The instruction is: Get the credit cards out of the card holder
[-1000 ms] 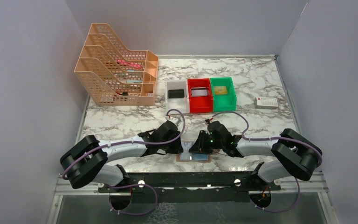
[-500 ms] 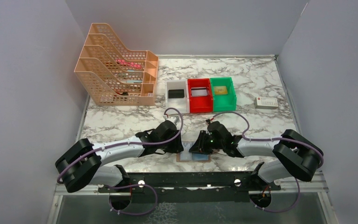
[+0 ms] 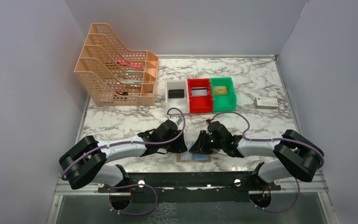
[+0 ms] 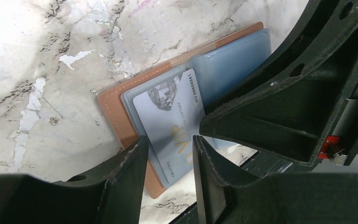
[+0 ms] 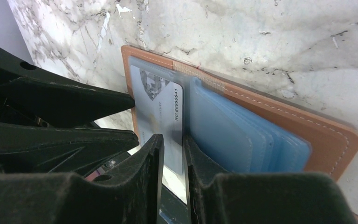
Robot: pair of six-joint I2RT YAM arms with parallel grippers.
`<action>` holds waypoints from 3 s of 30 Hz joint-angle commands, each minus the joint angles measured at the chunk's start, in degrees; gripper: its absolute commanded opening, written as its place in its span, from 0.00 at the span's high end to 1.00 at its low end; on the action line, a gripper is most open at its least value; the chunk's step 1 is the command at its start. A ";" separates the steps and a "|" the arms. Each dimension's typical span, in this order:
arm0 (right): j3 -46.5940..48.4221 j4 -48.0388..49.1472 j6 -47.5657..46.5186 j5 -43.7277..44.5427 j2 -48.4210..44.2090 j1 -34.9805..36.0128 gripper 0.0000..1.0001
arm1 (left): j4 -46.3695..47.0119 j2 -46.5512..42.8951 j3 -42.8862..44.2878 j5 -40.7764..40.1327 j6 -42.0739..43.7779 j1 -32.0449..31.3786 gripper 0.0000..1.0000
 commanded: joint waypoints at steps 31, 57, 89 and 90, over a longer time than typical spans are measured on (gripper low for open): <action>1.06 -7.14 -2.44 4.22 -6.10 -0.06 0.63 | 1.91 -1.13 1.37 1.19 0.56 -0.21 0.57; 0.91 -6.59 -2.59 3.82 -5.60 -0.06 0.62 | 0.34 -0.95 2.19 -1.56 0.34 -0.25 0.58; 2.02 -10.81 -7.17 4.50 -8.84 -0.07 0.56 | 2.98 3.64 0.52 1.89 -1.38 -0.52 0.58; 2.00 -10.26 -7.32 3.93 -8.47 -0.06 0.56 | 2.39 3.32 0.58 1.46 -1.26 -0.51 0.58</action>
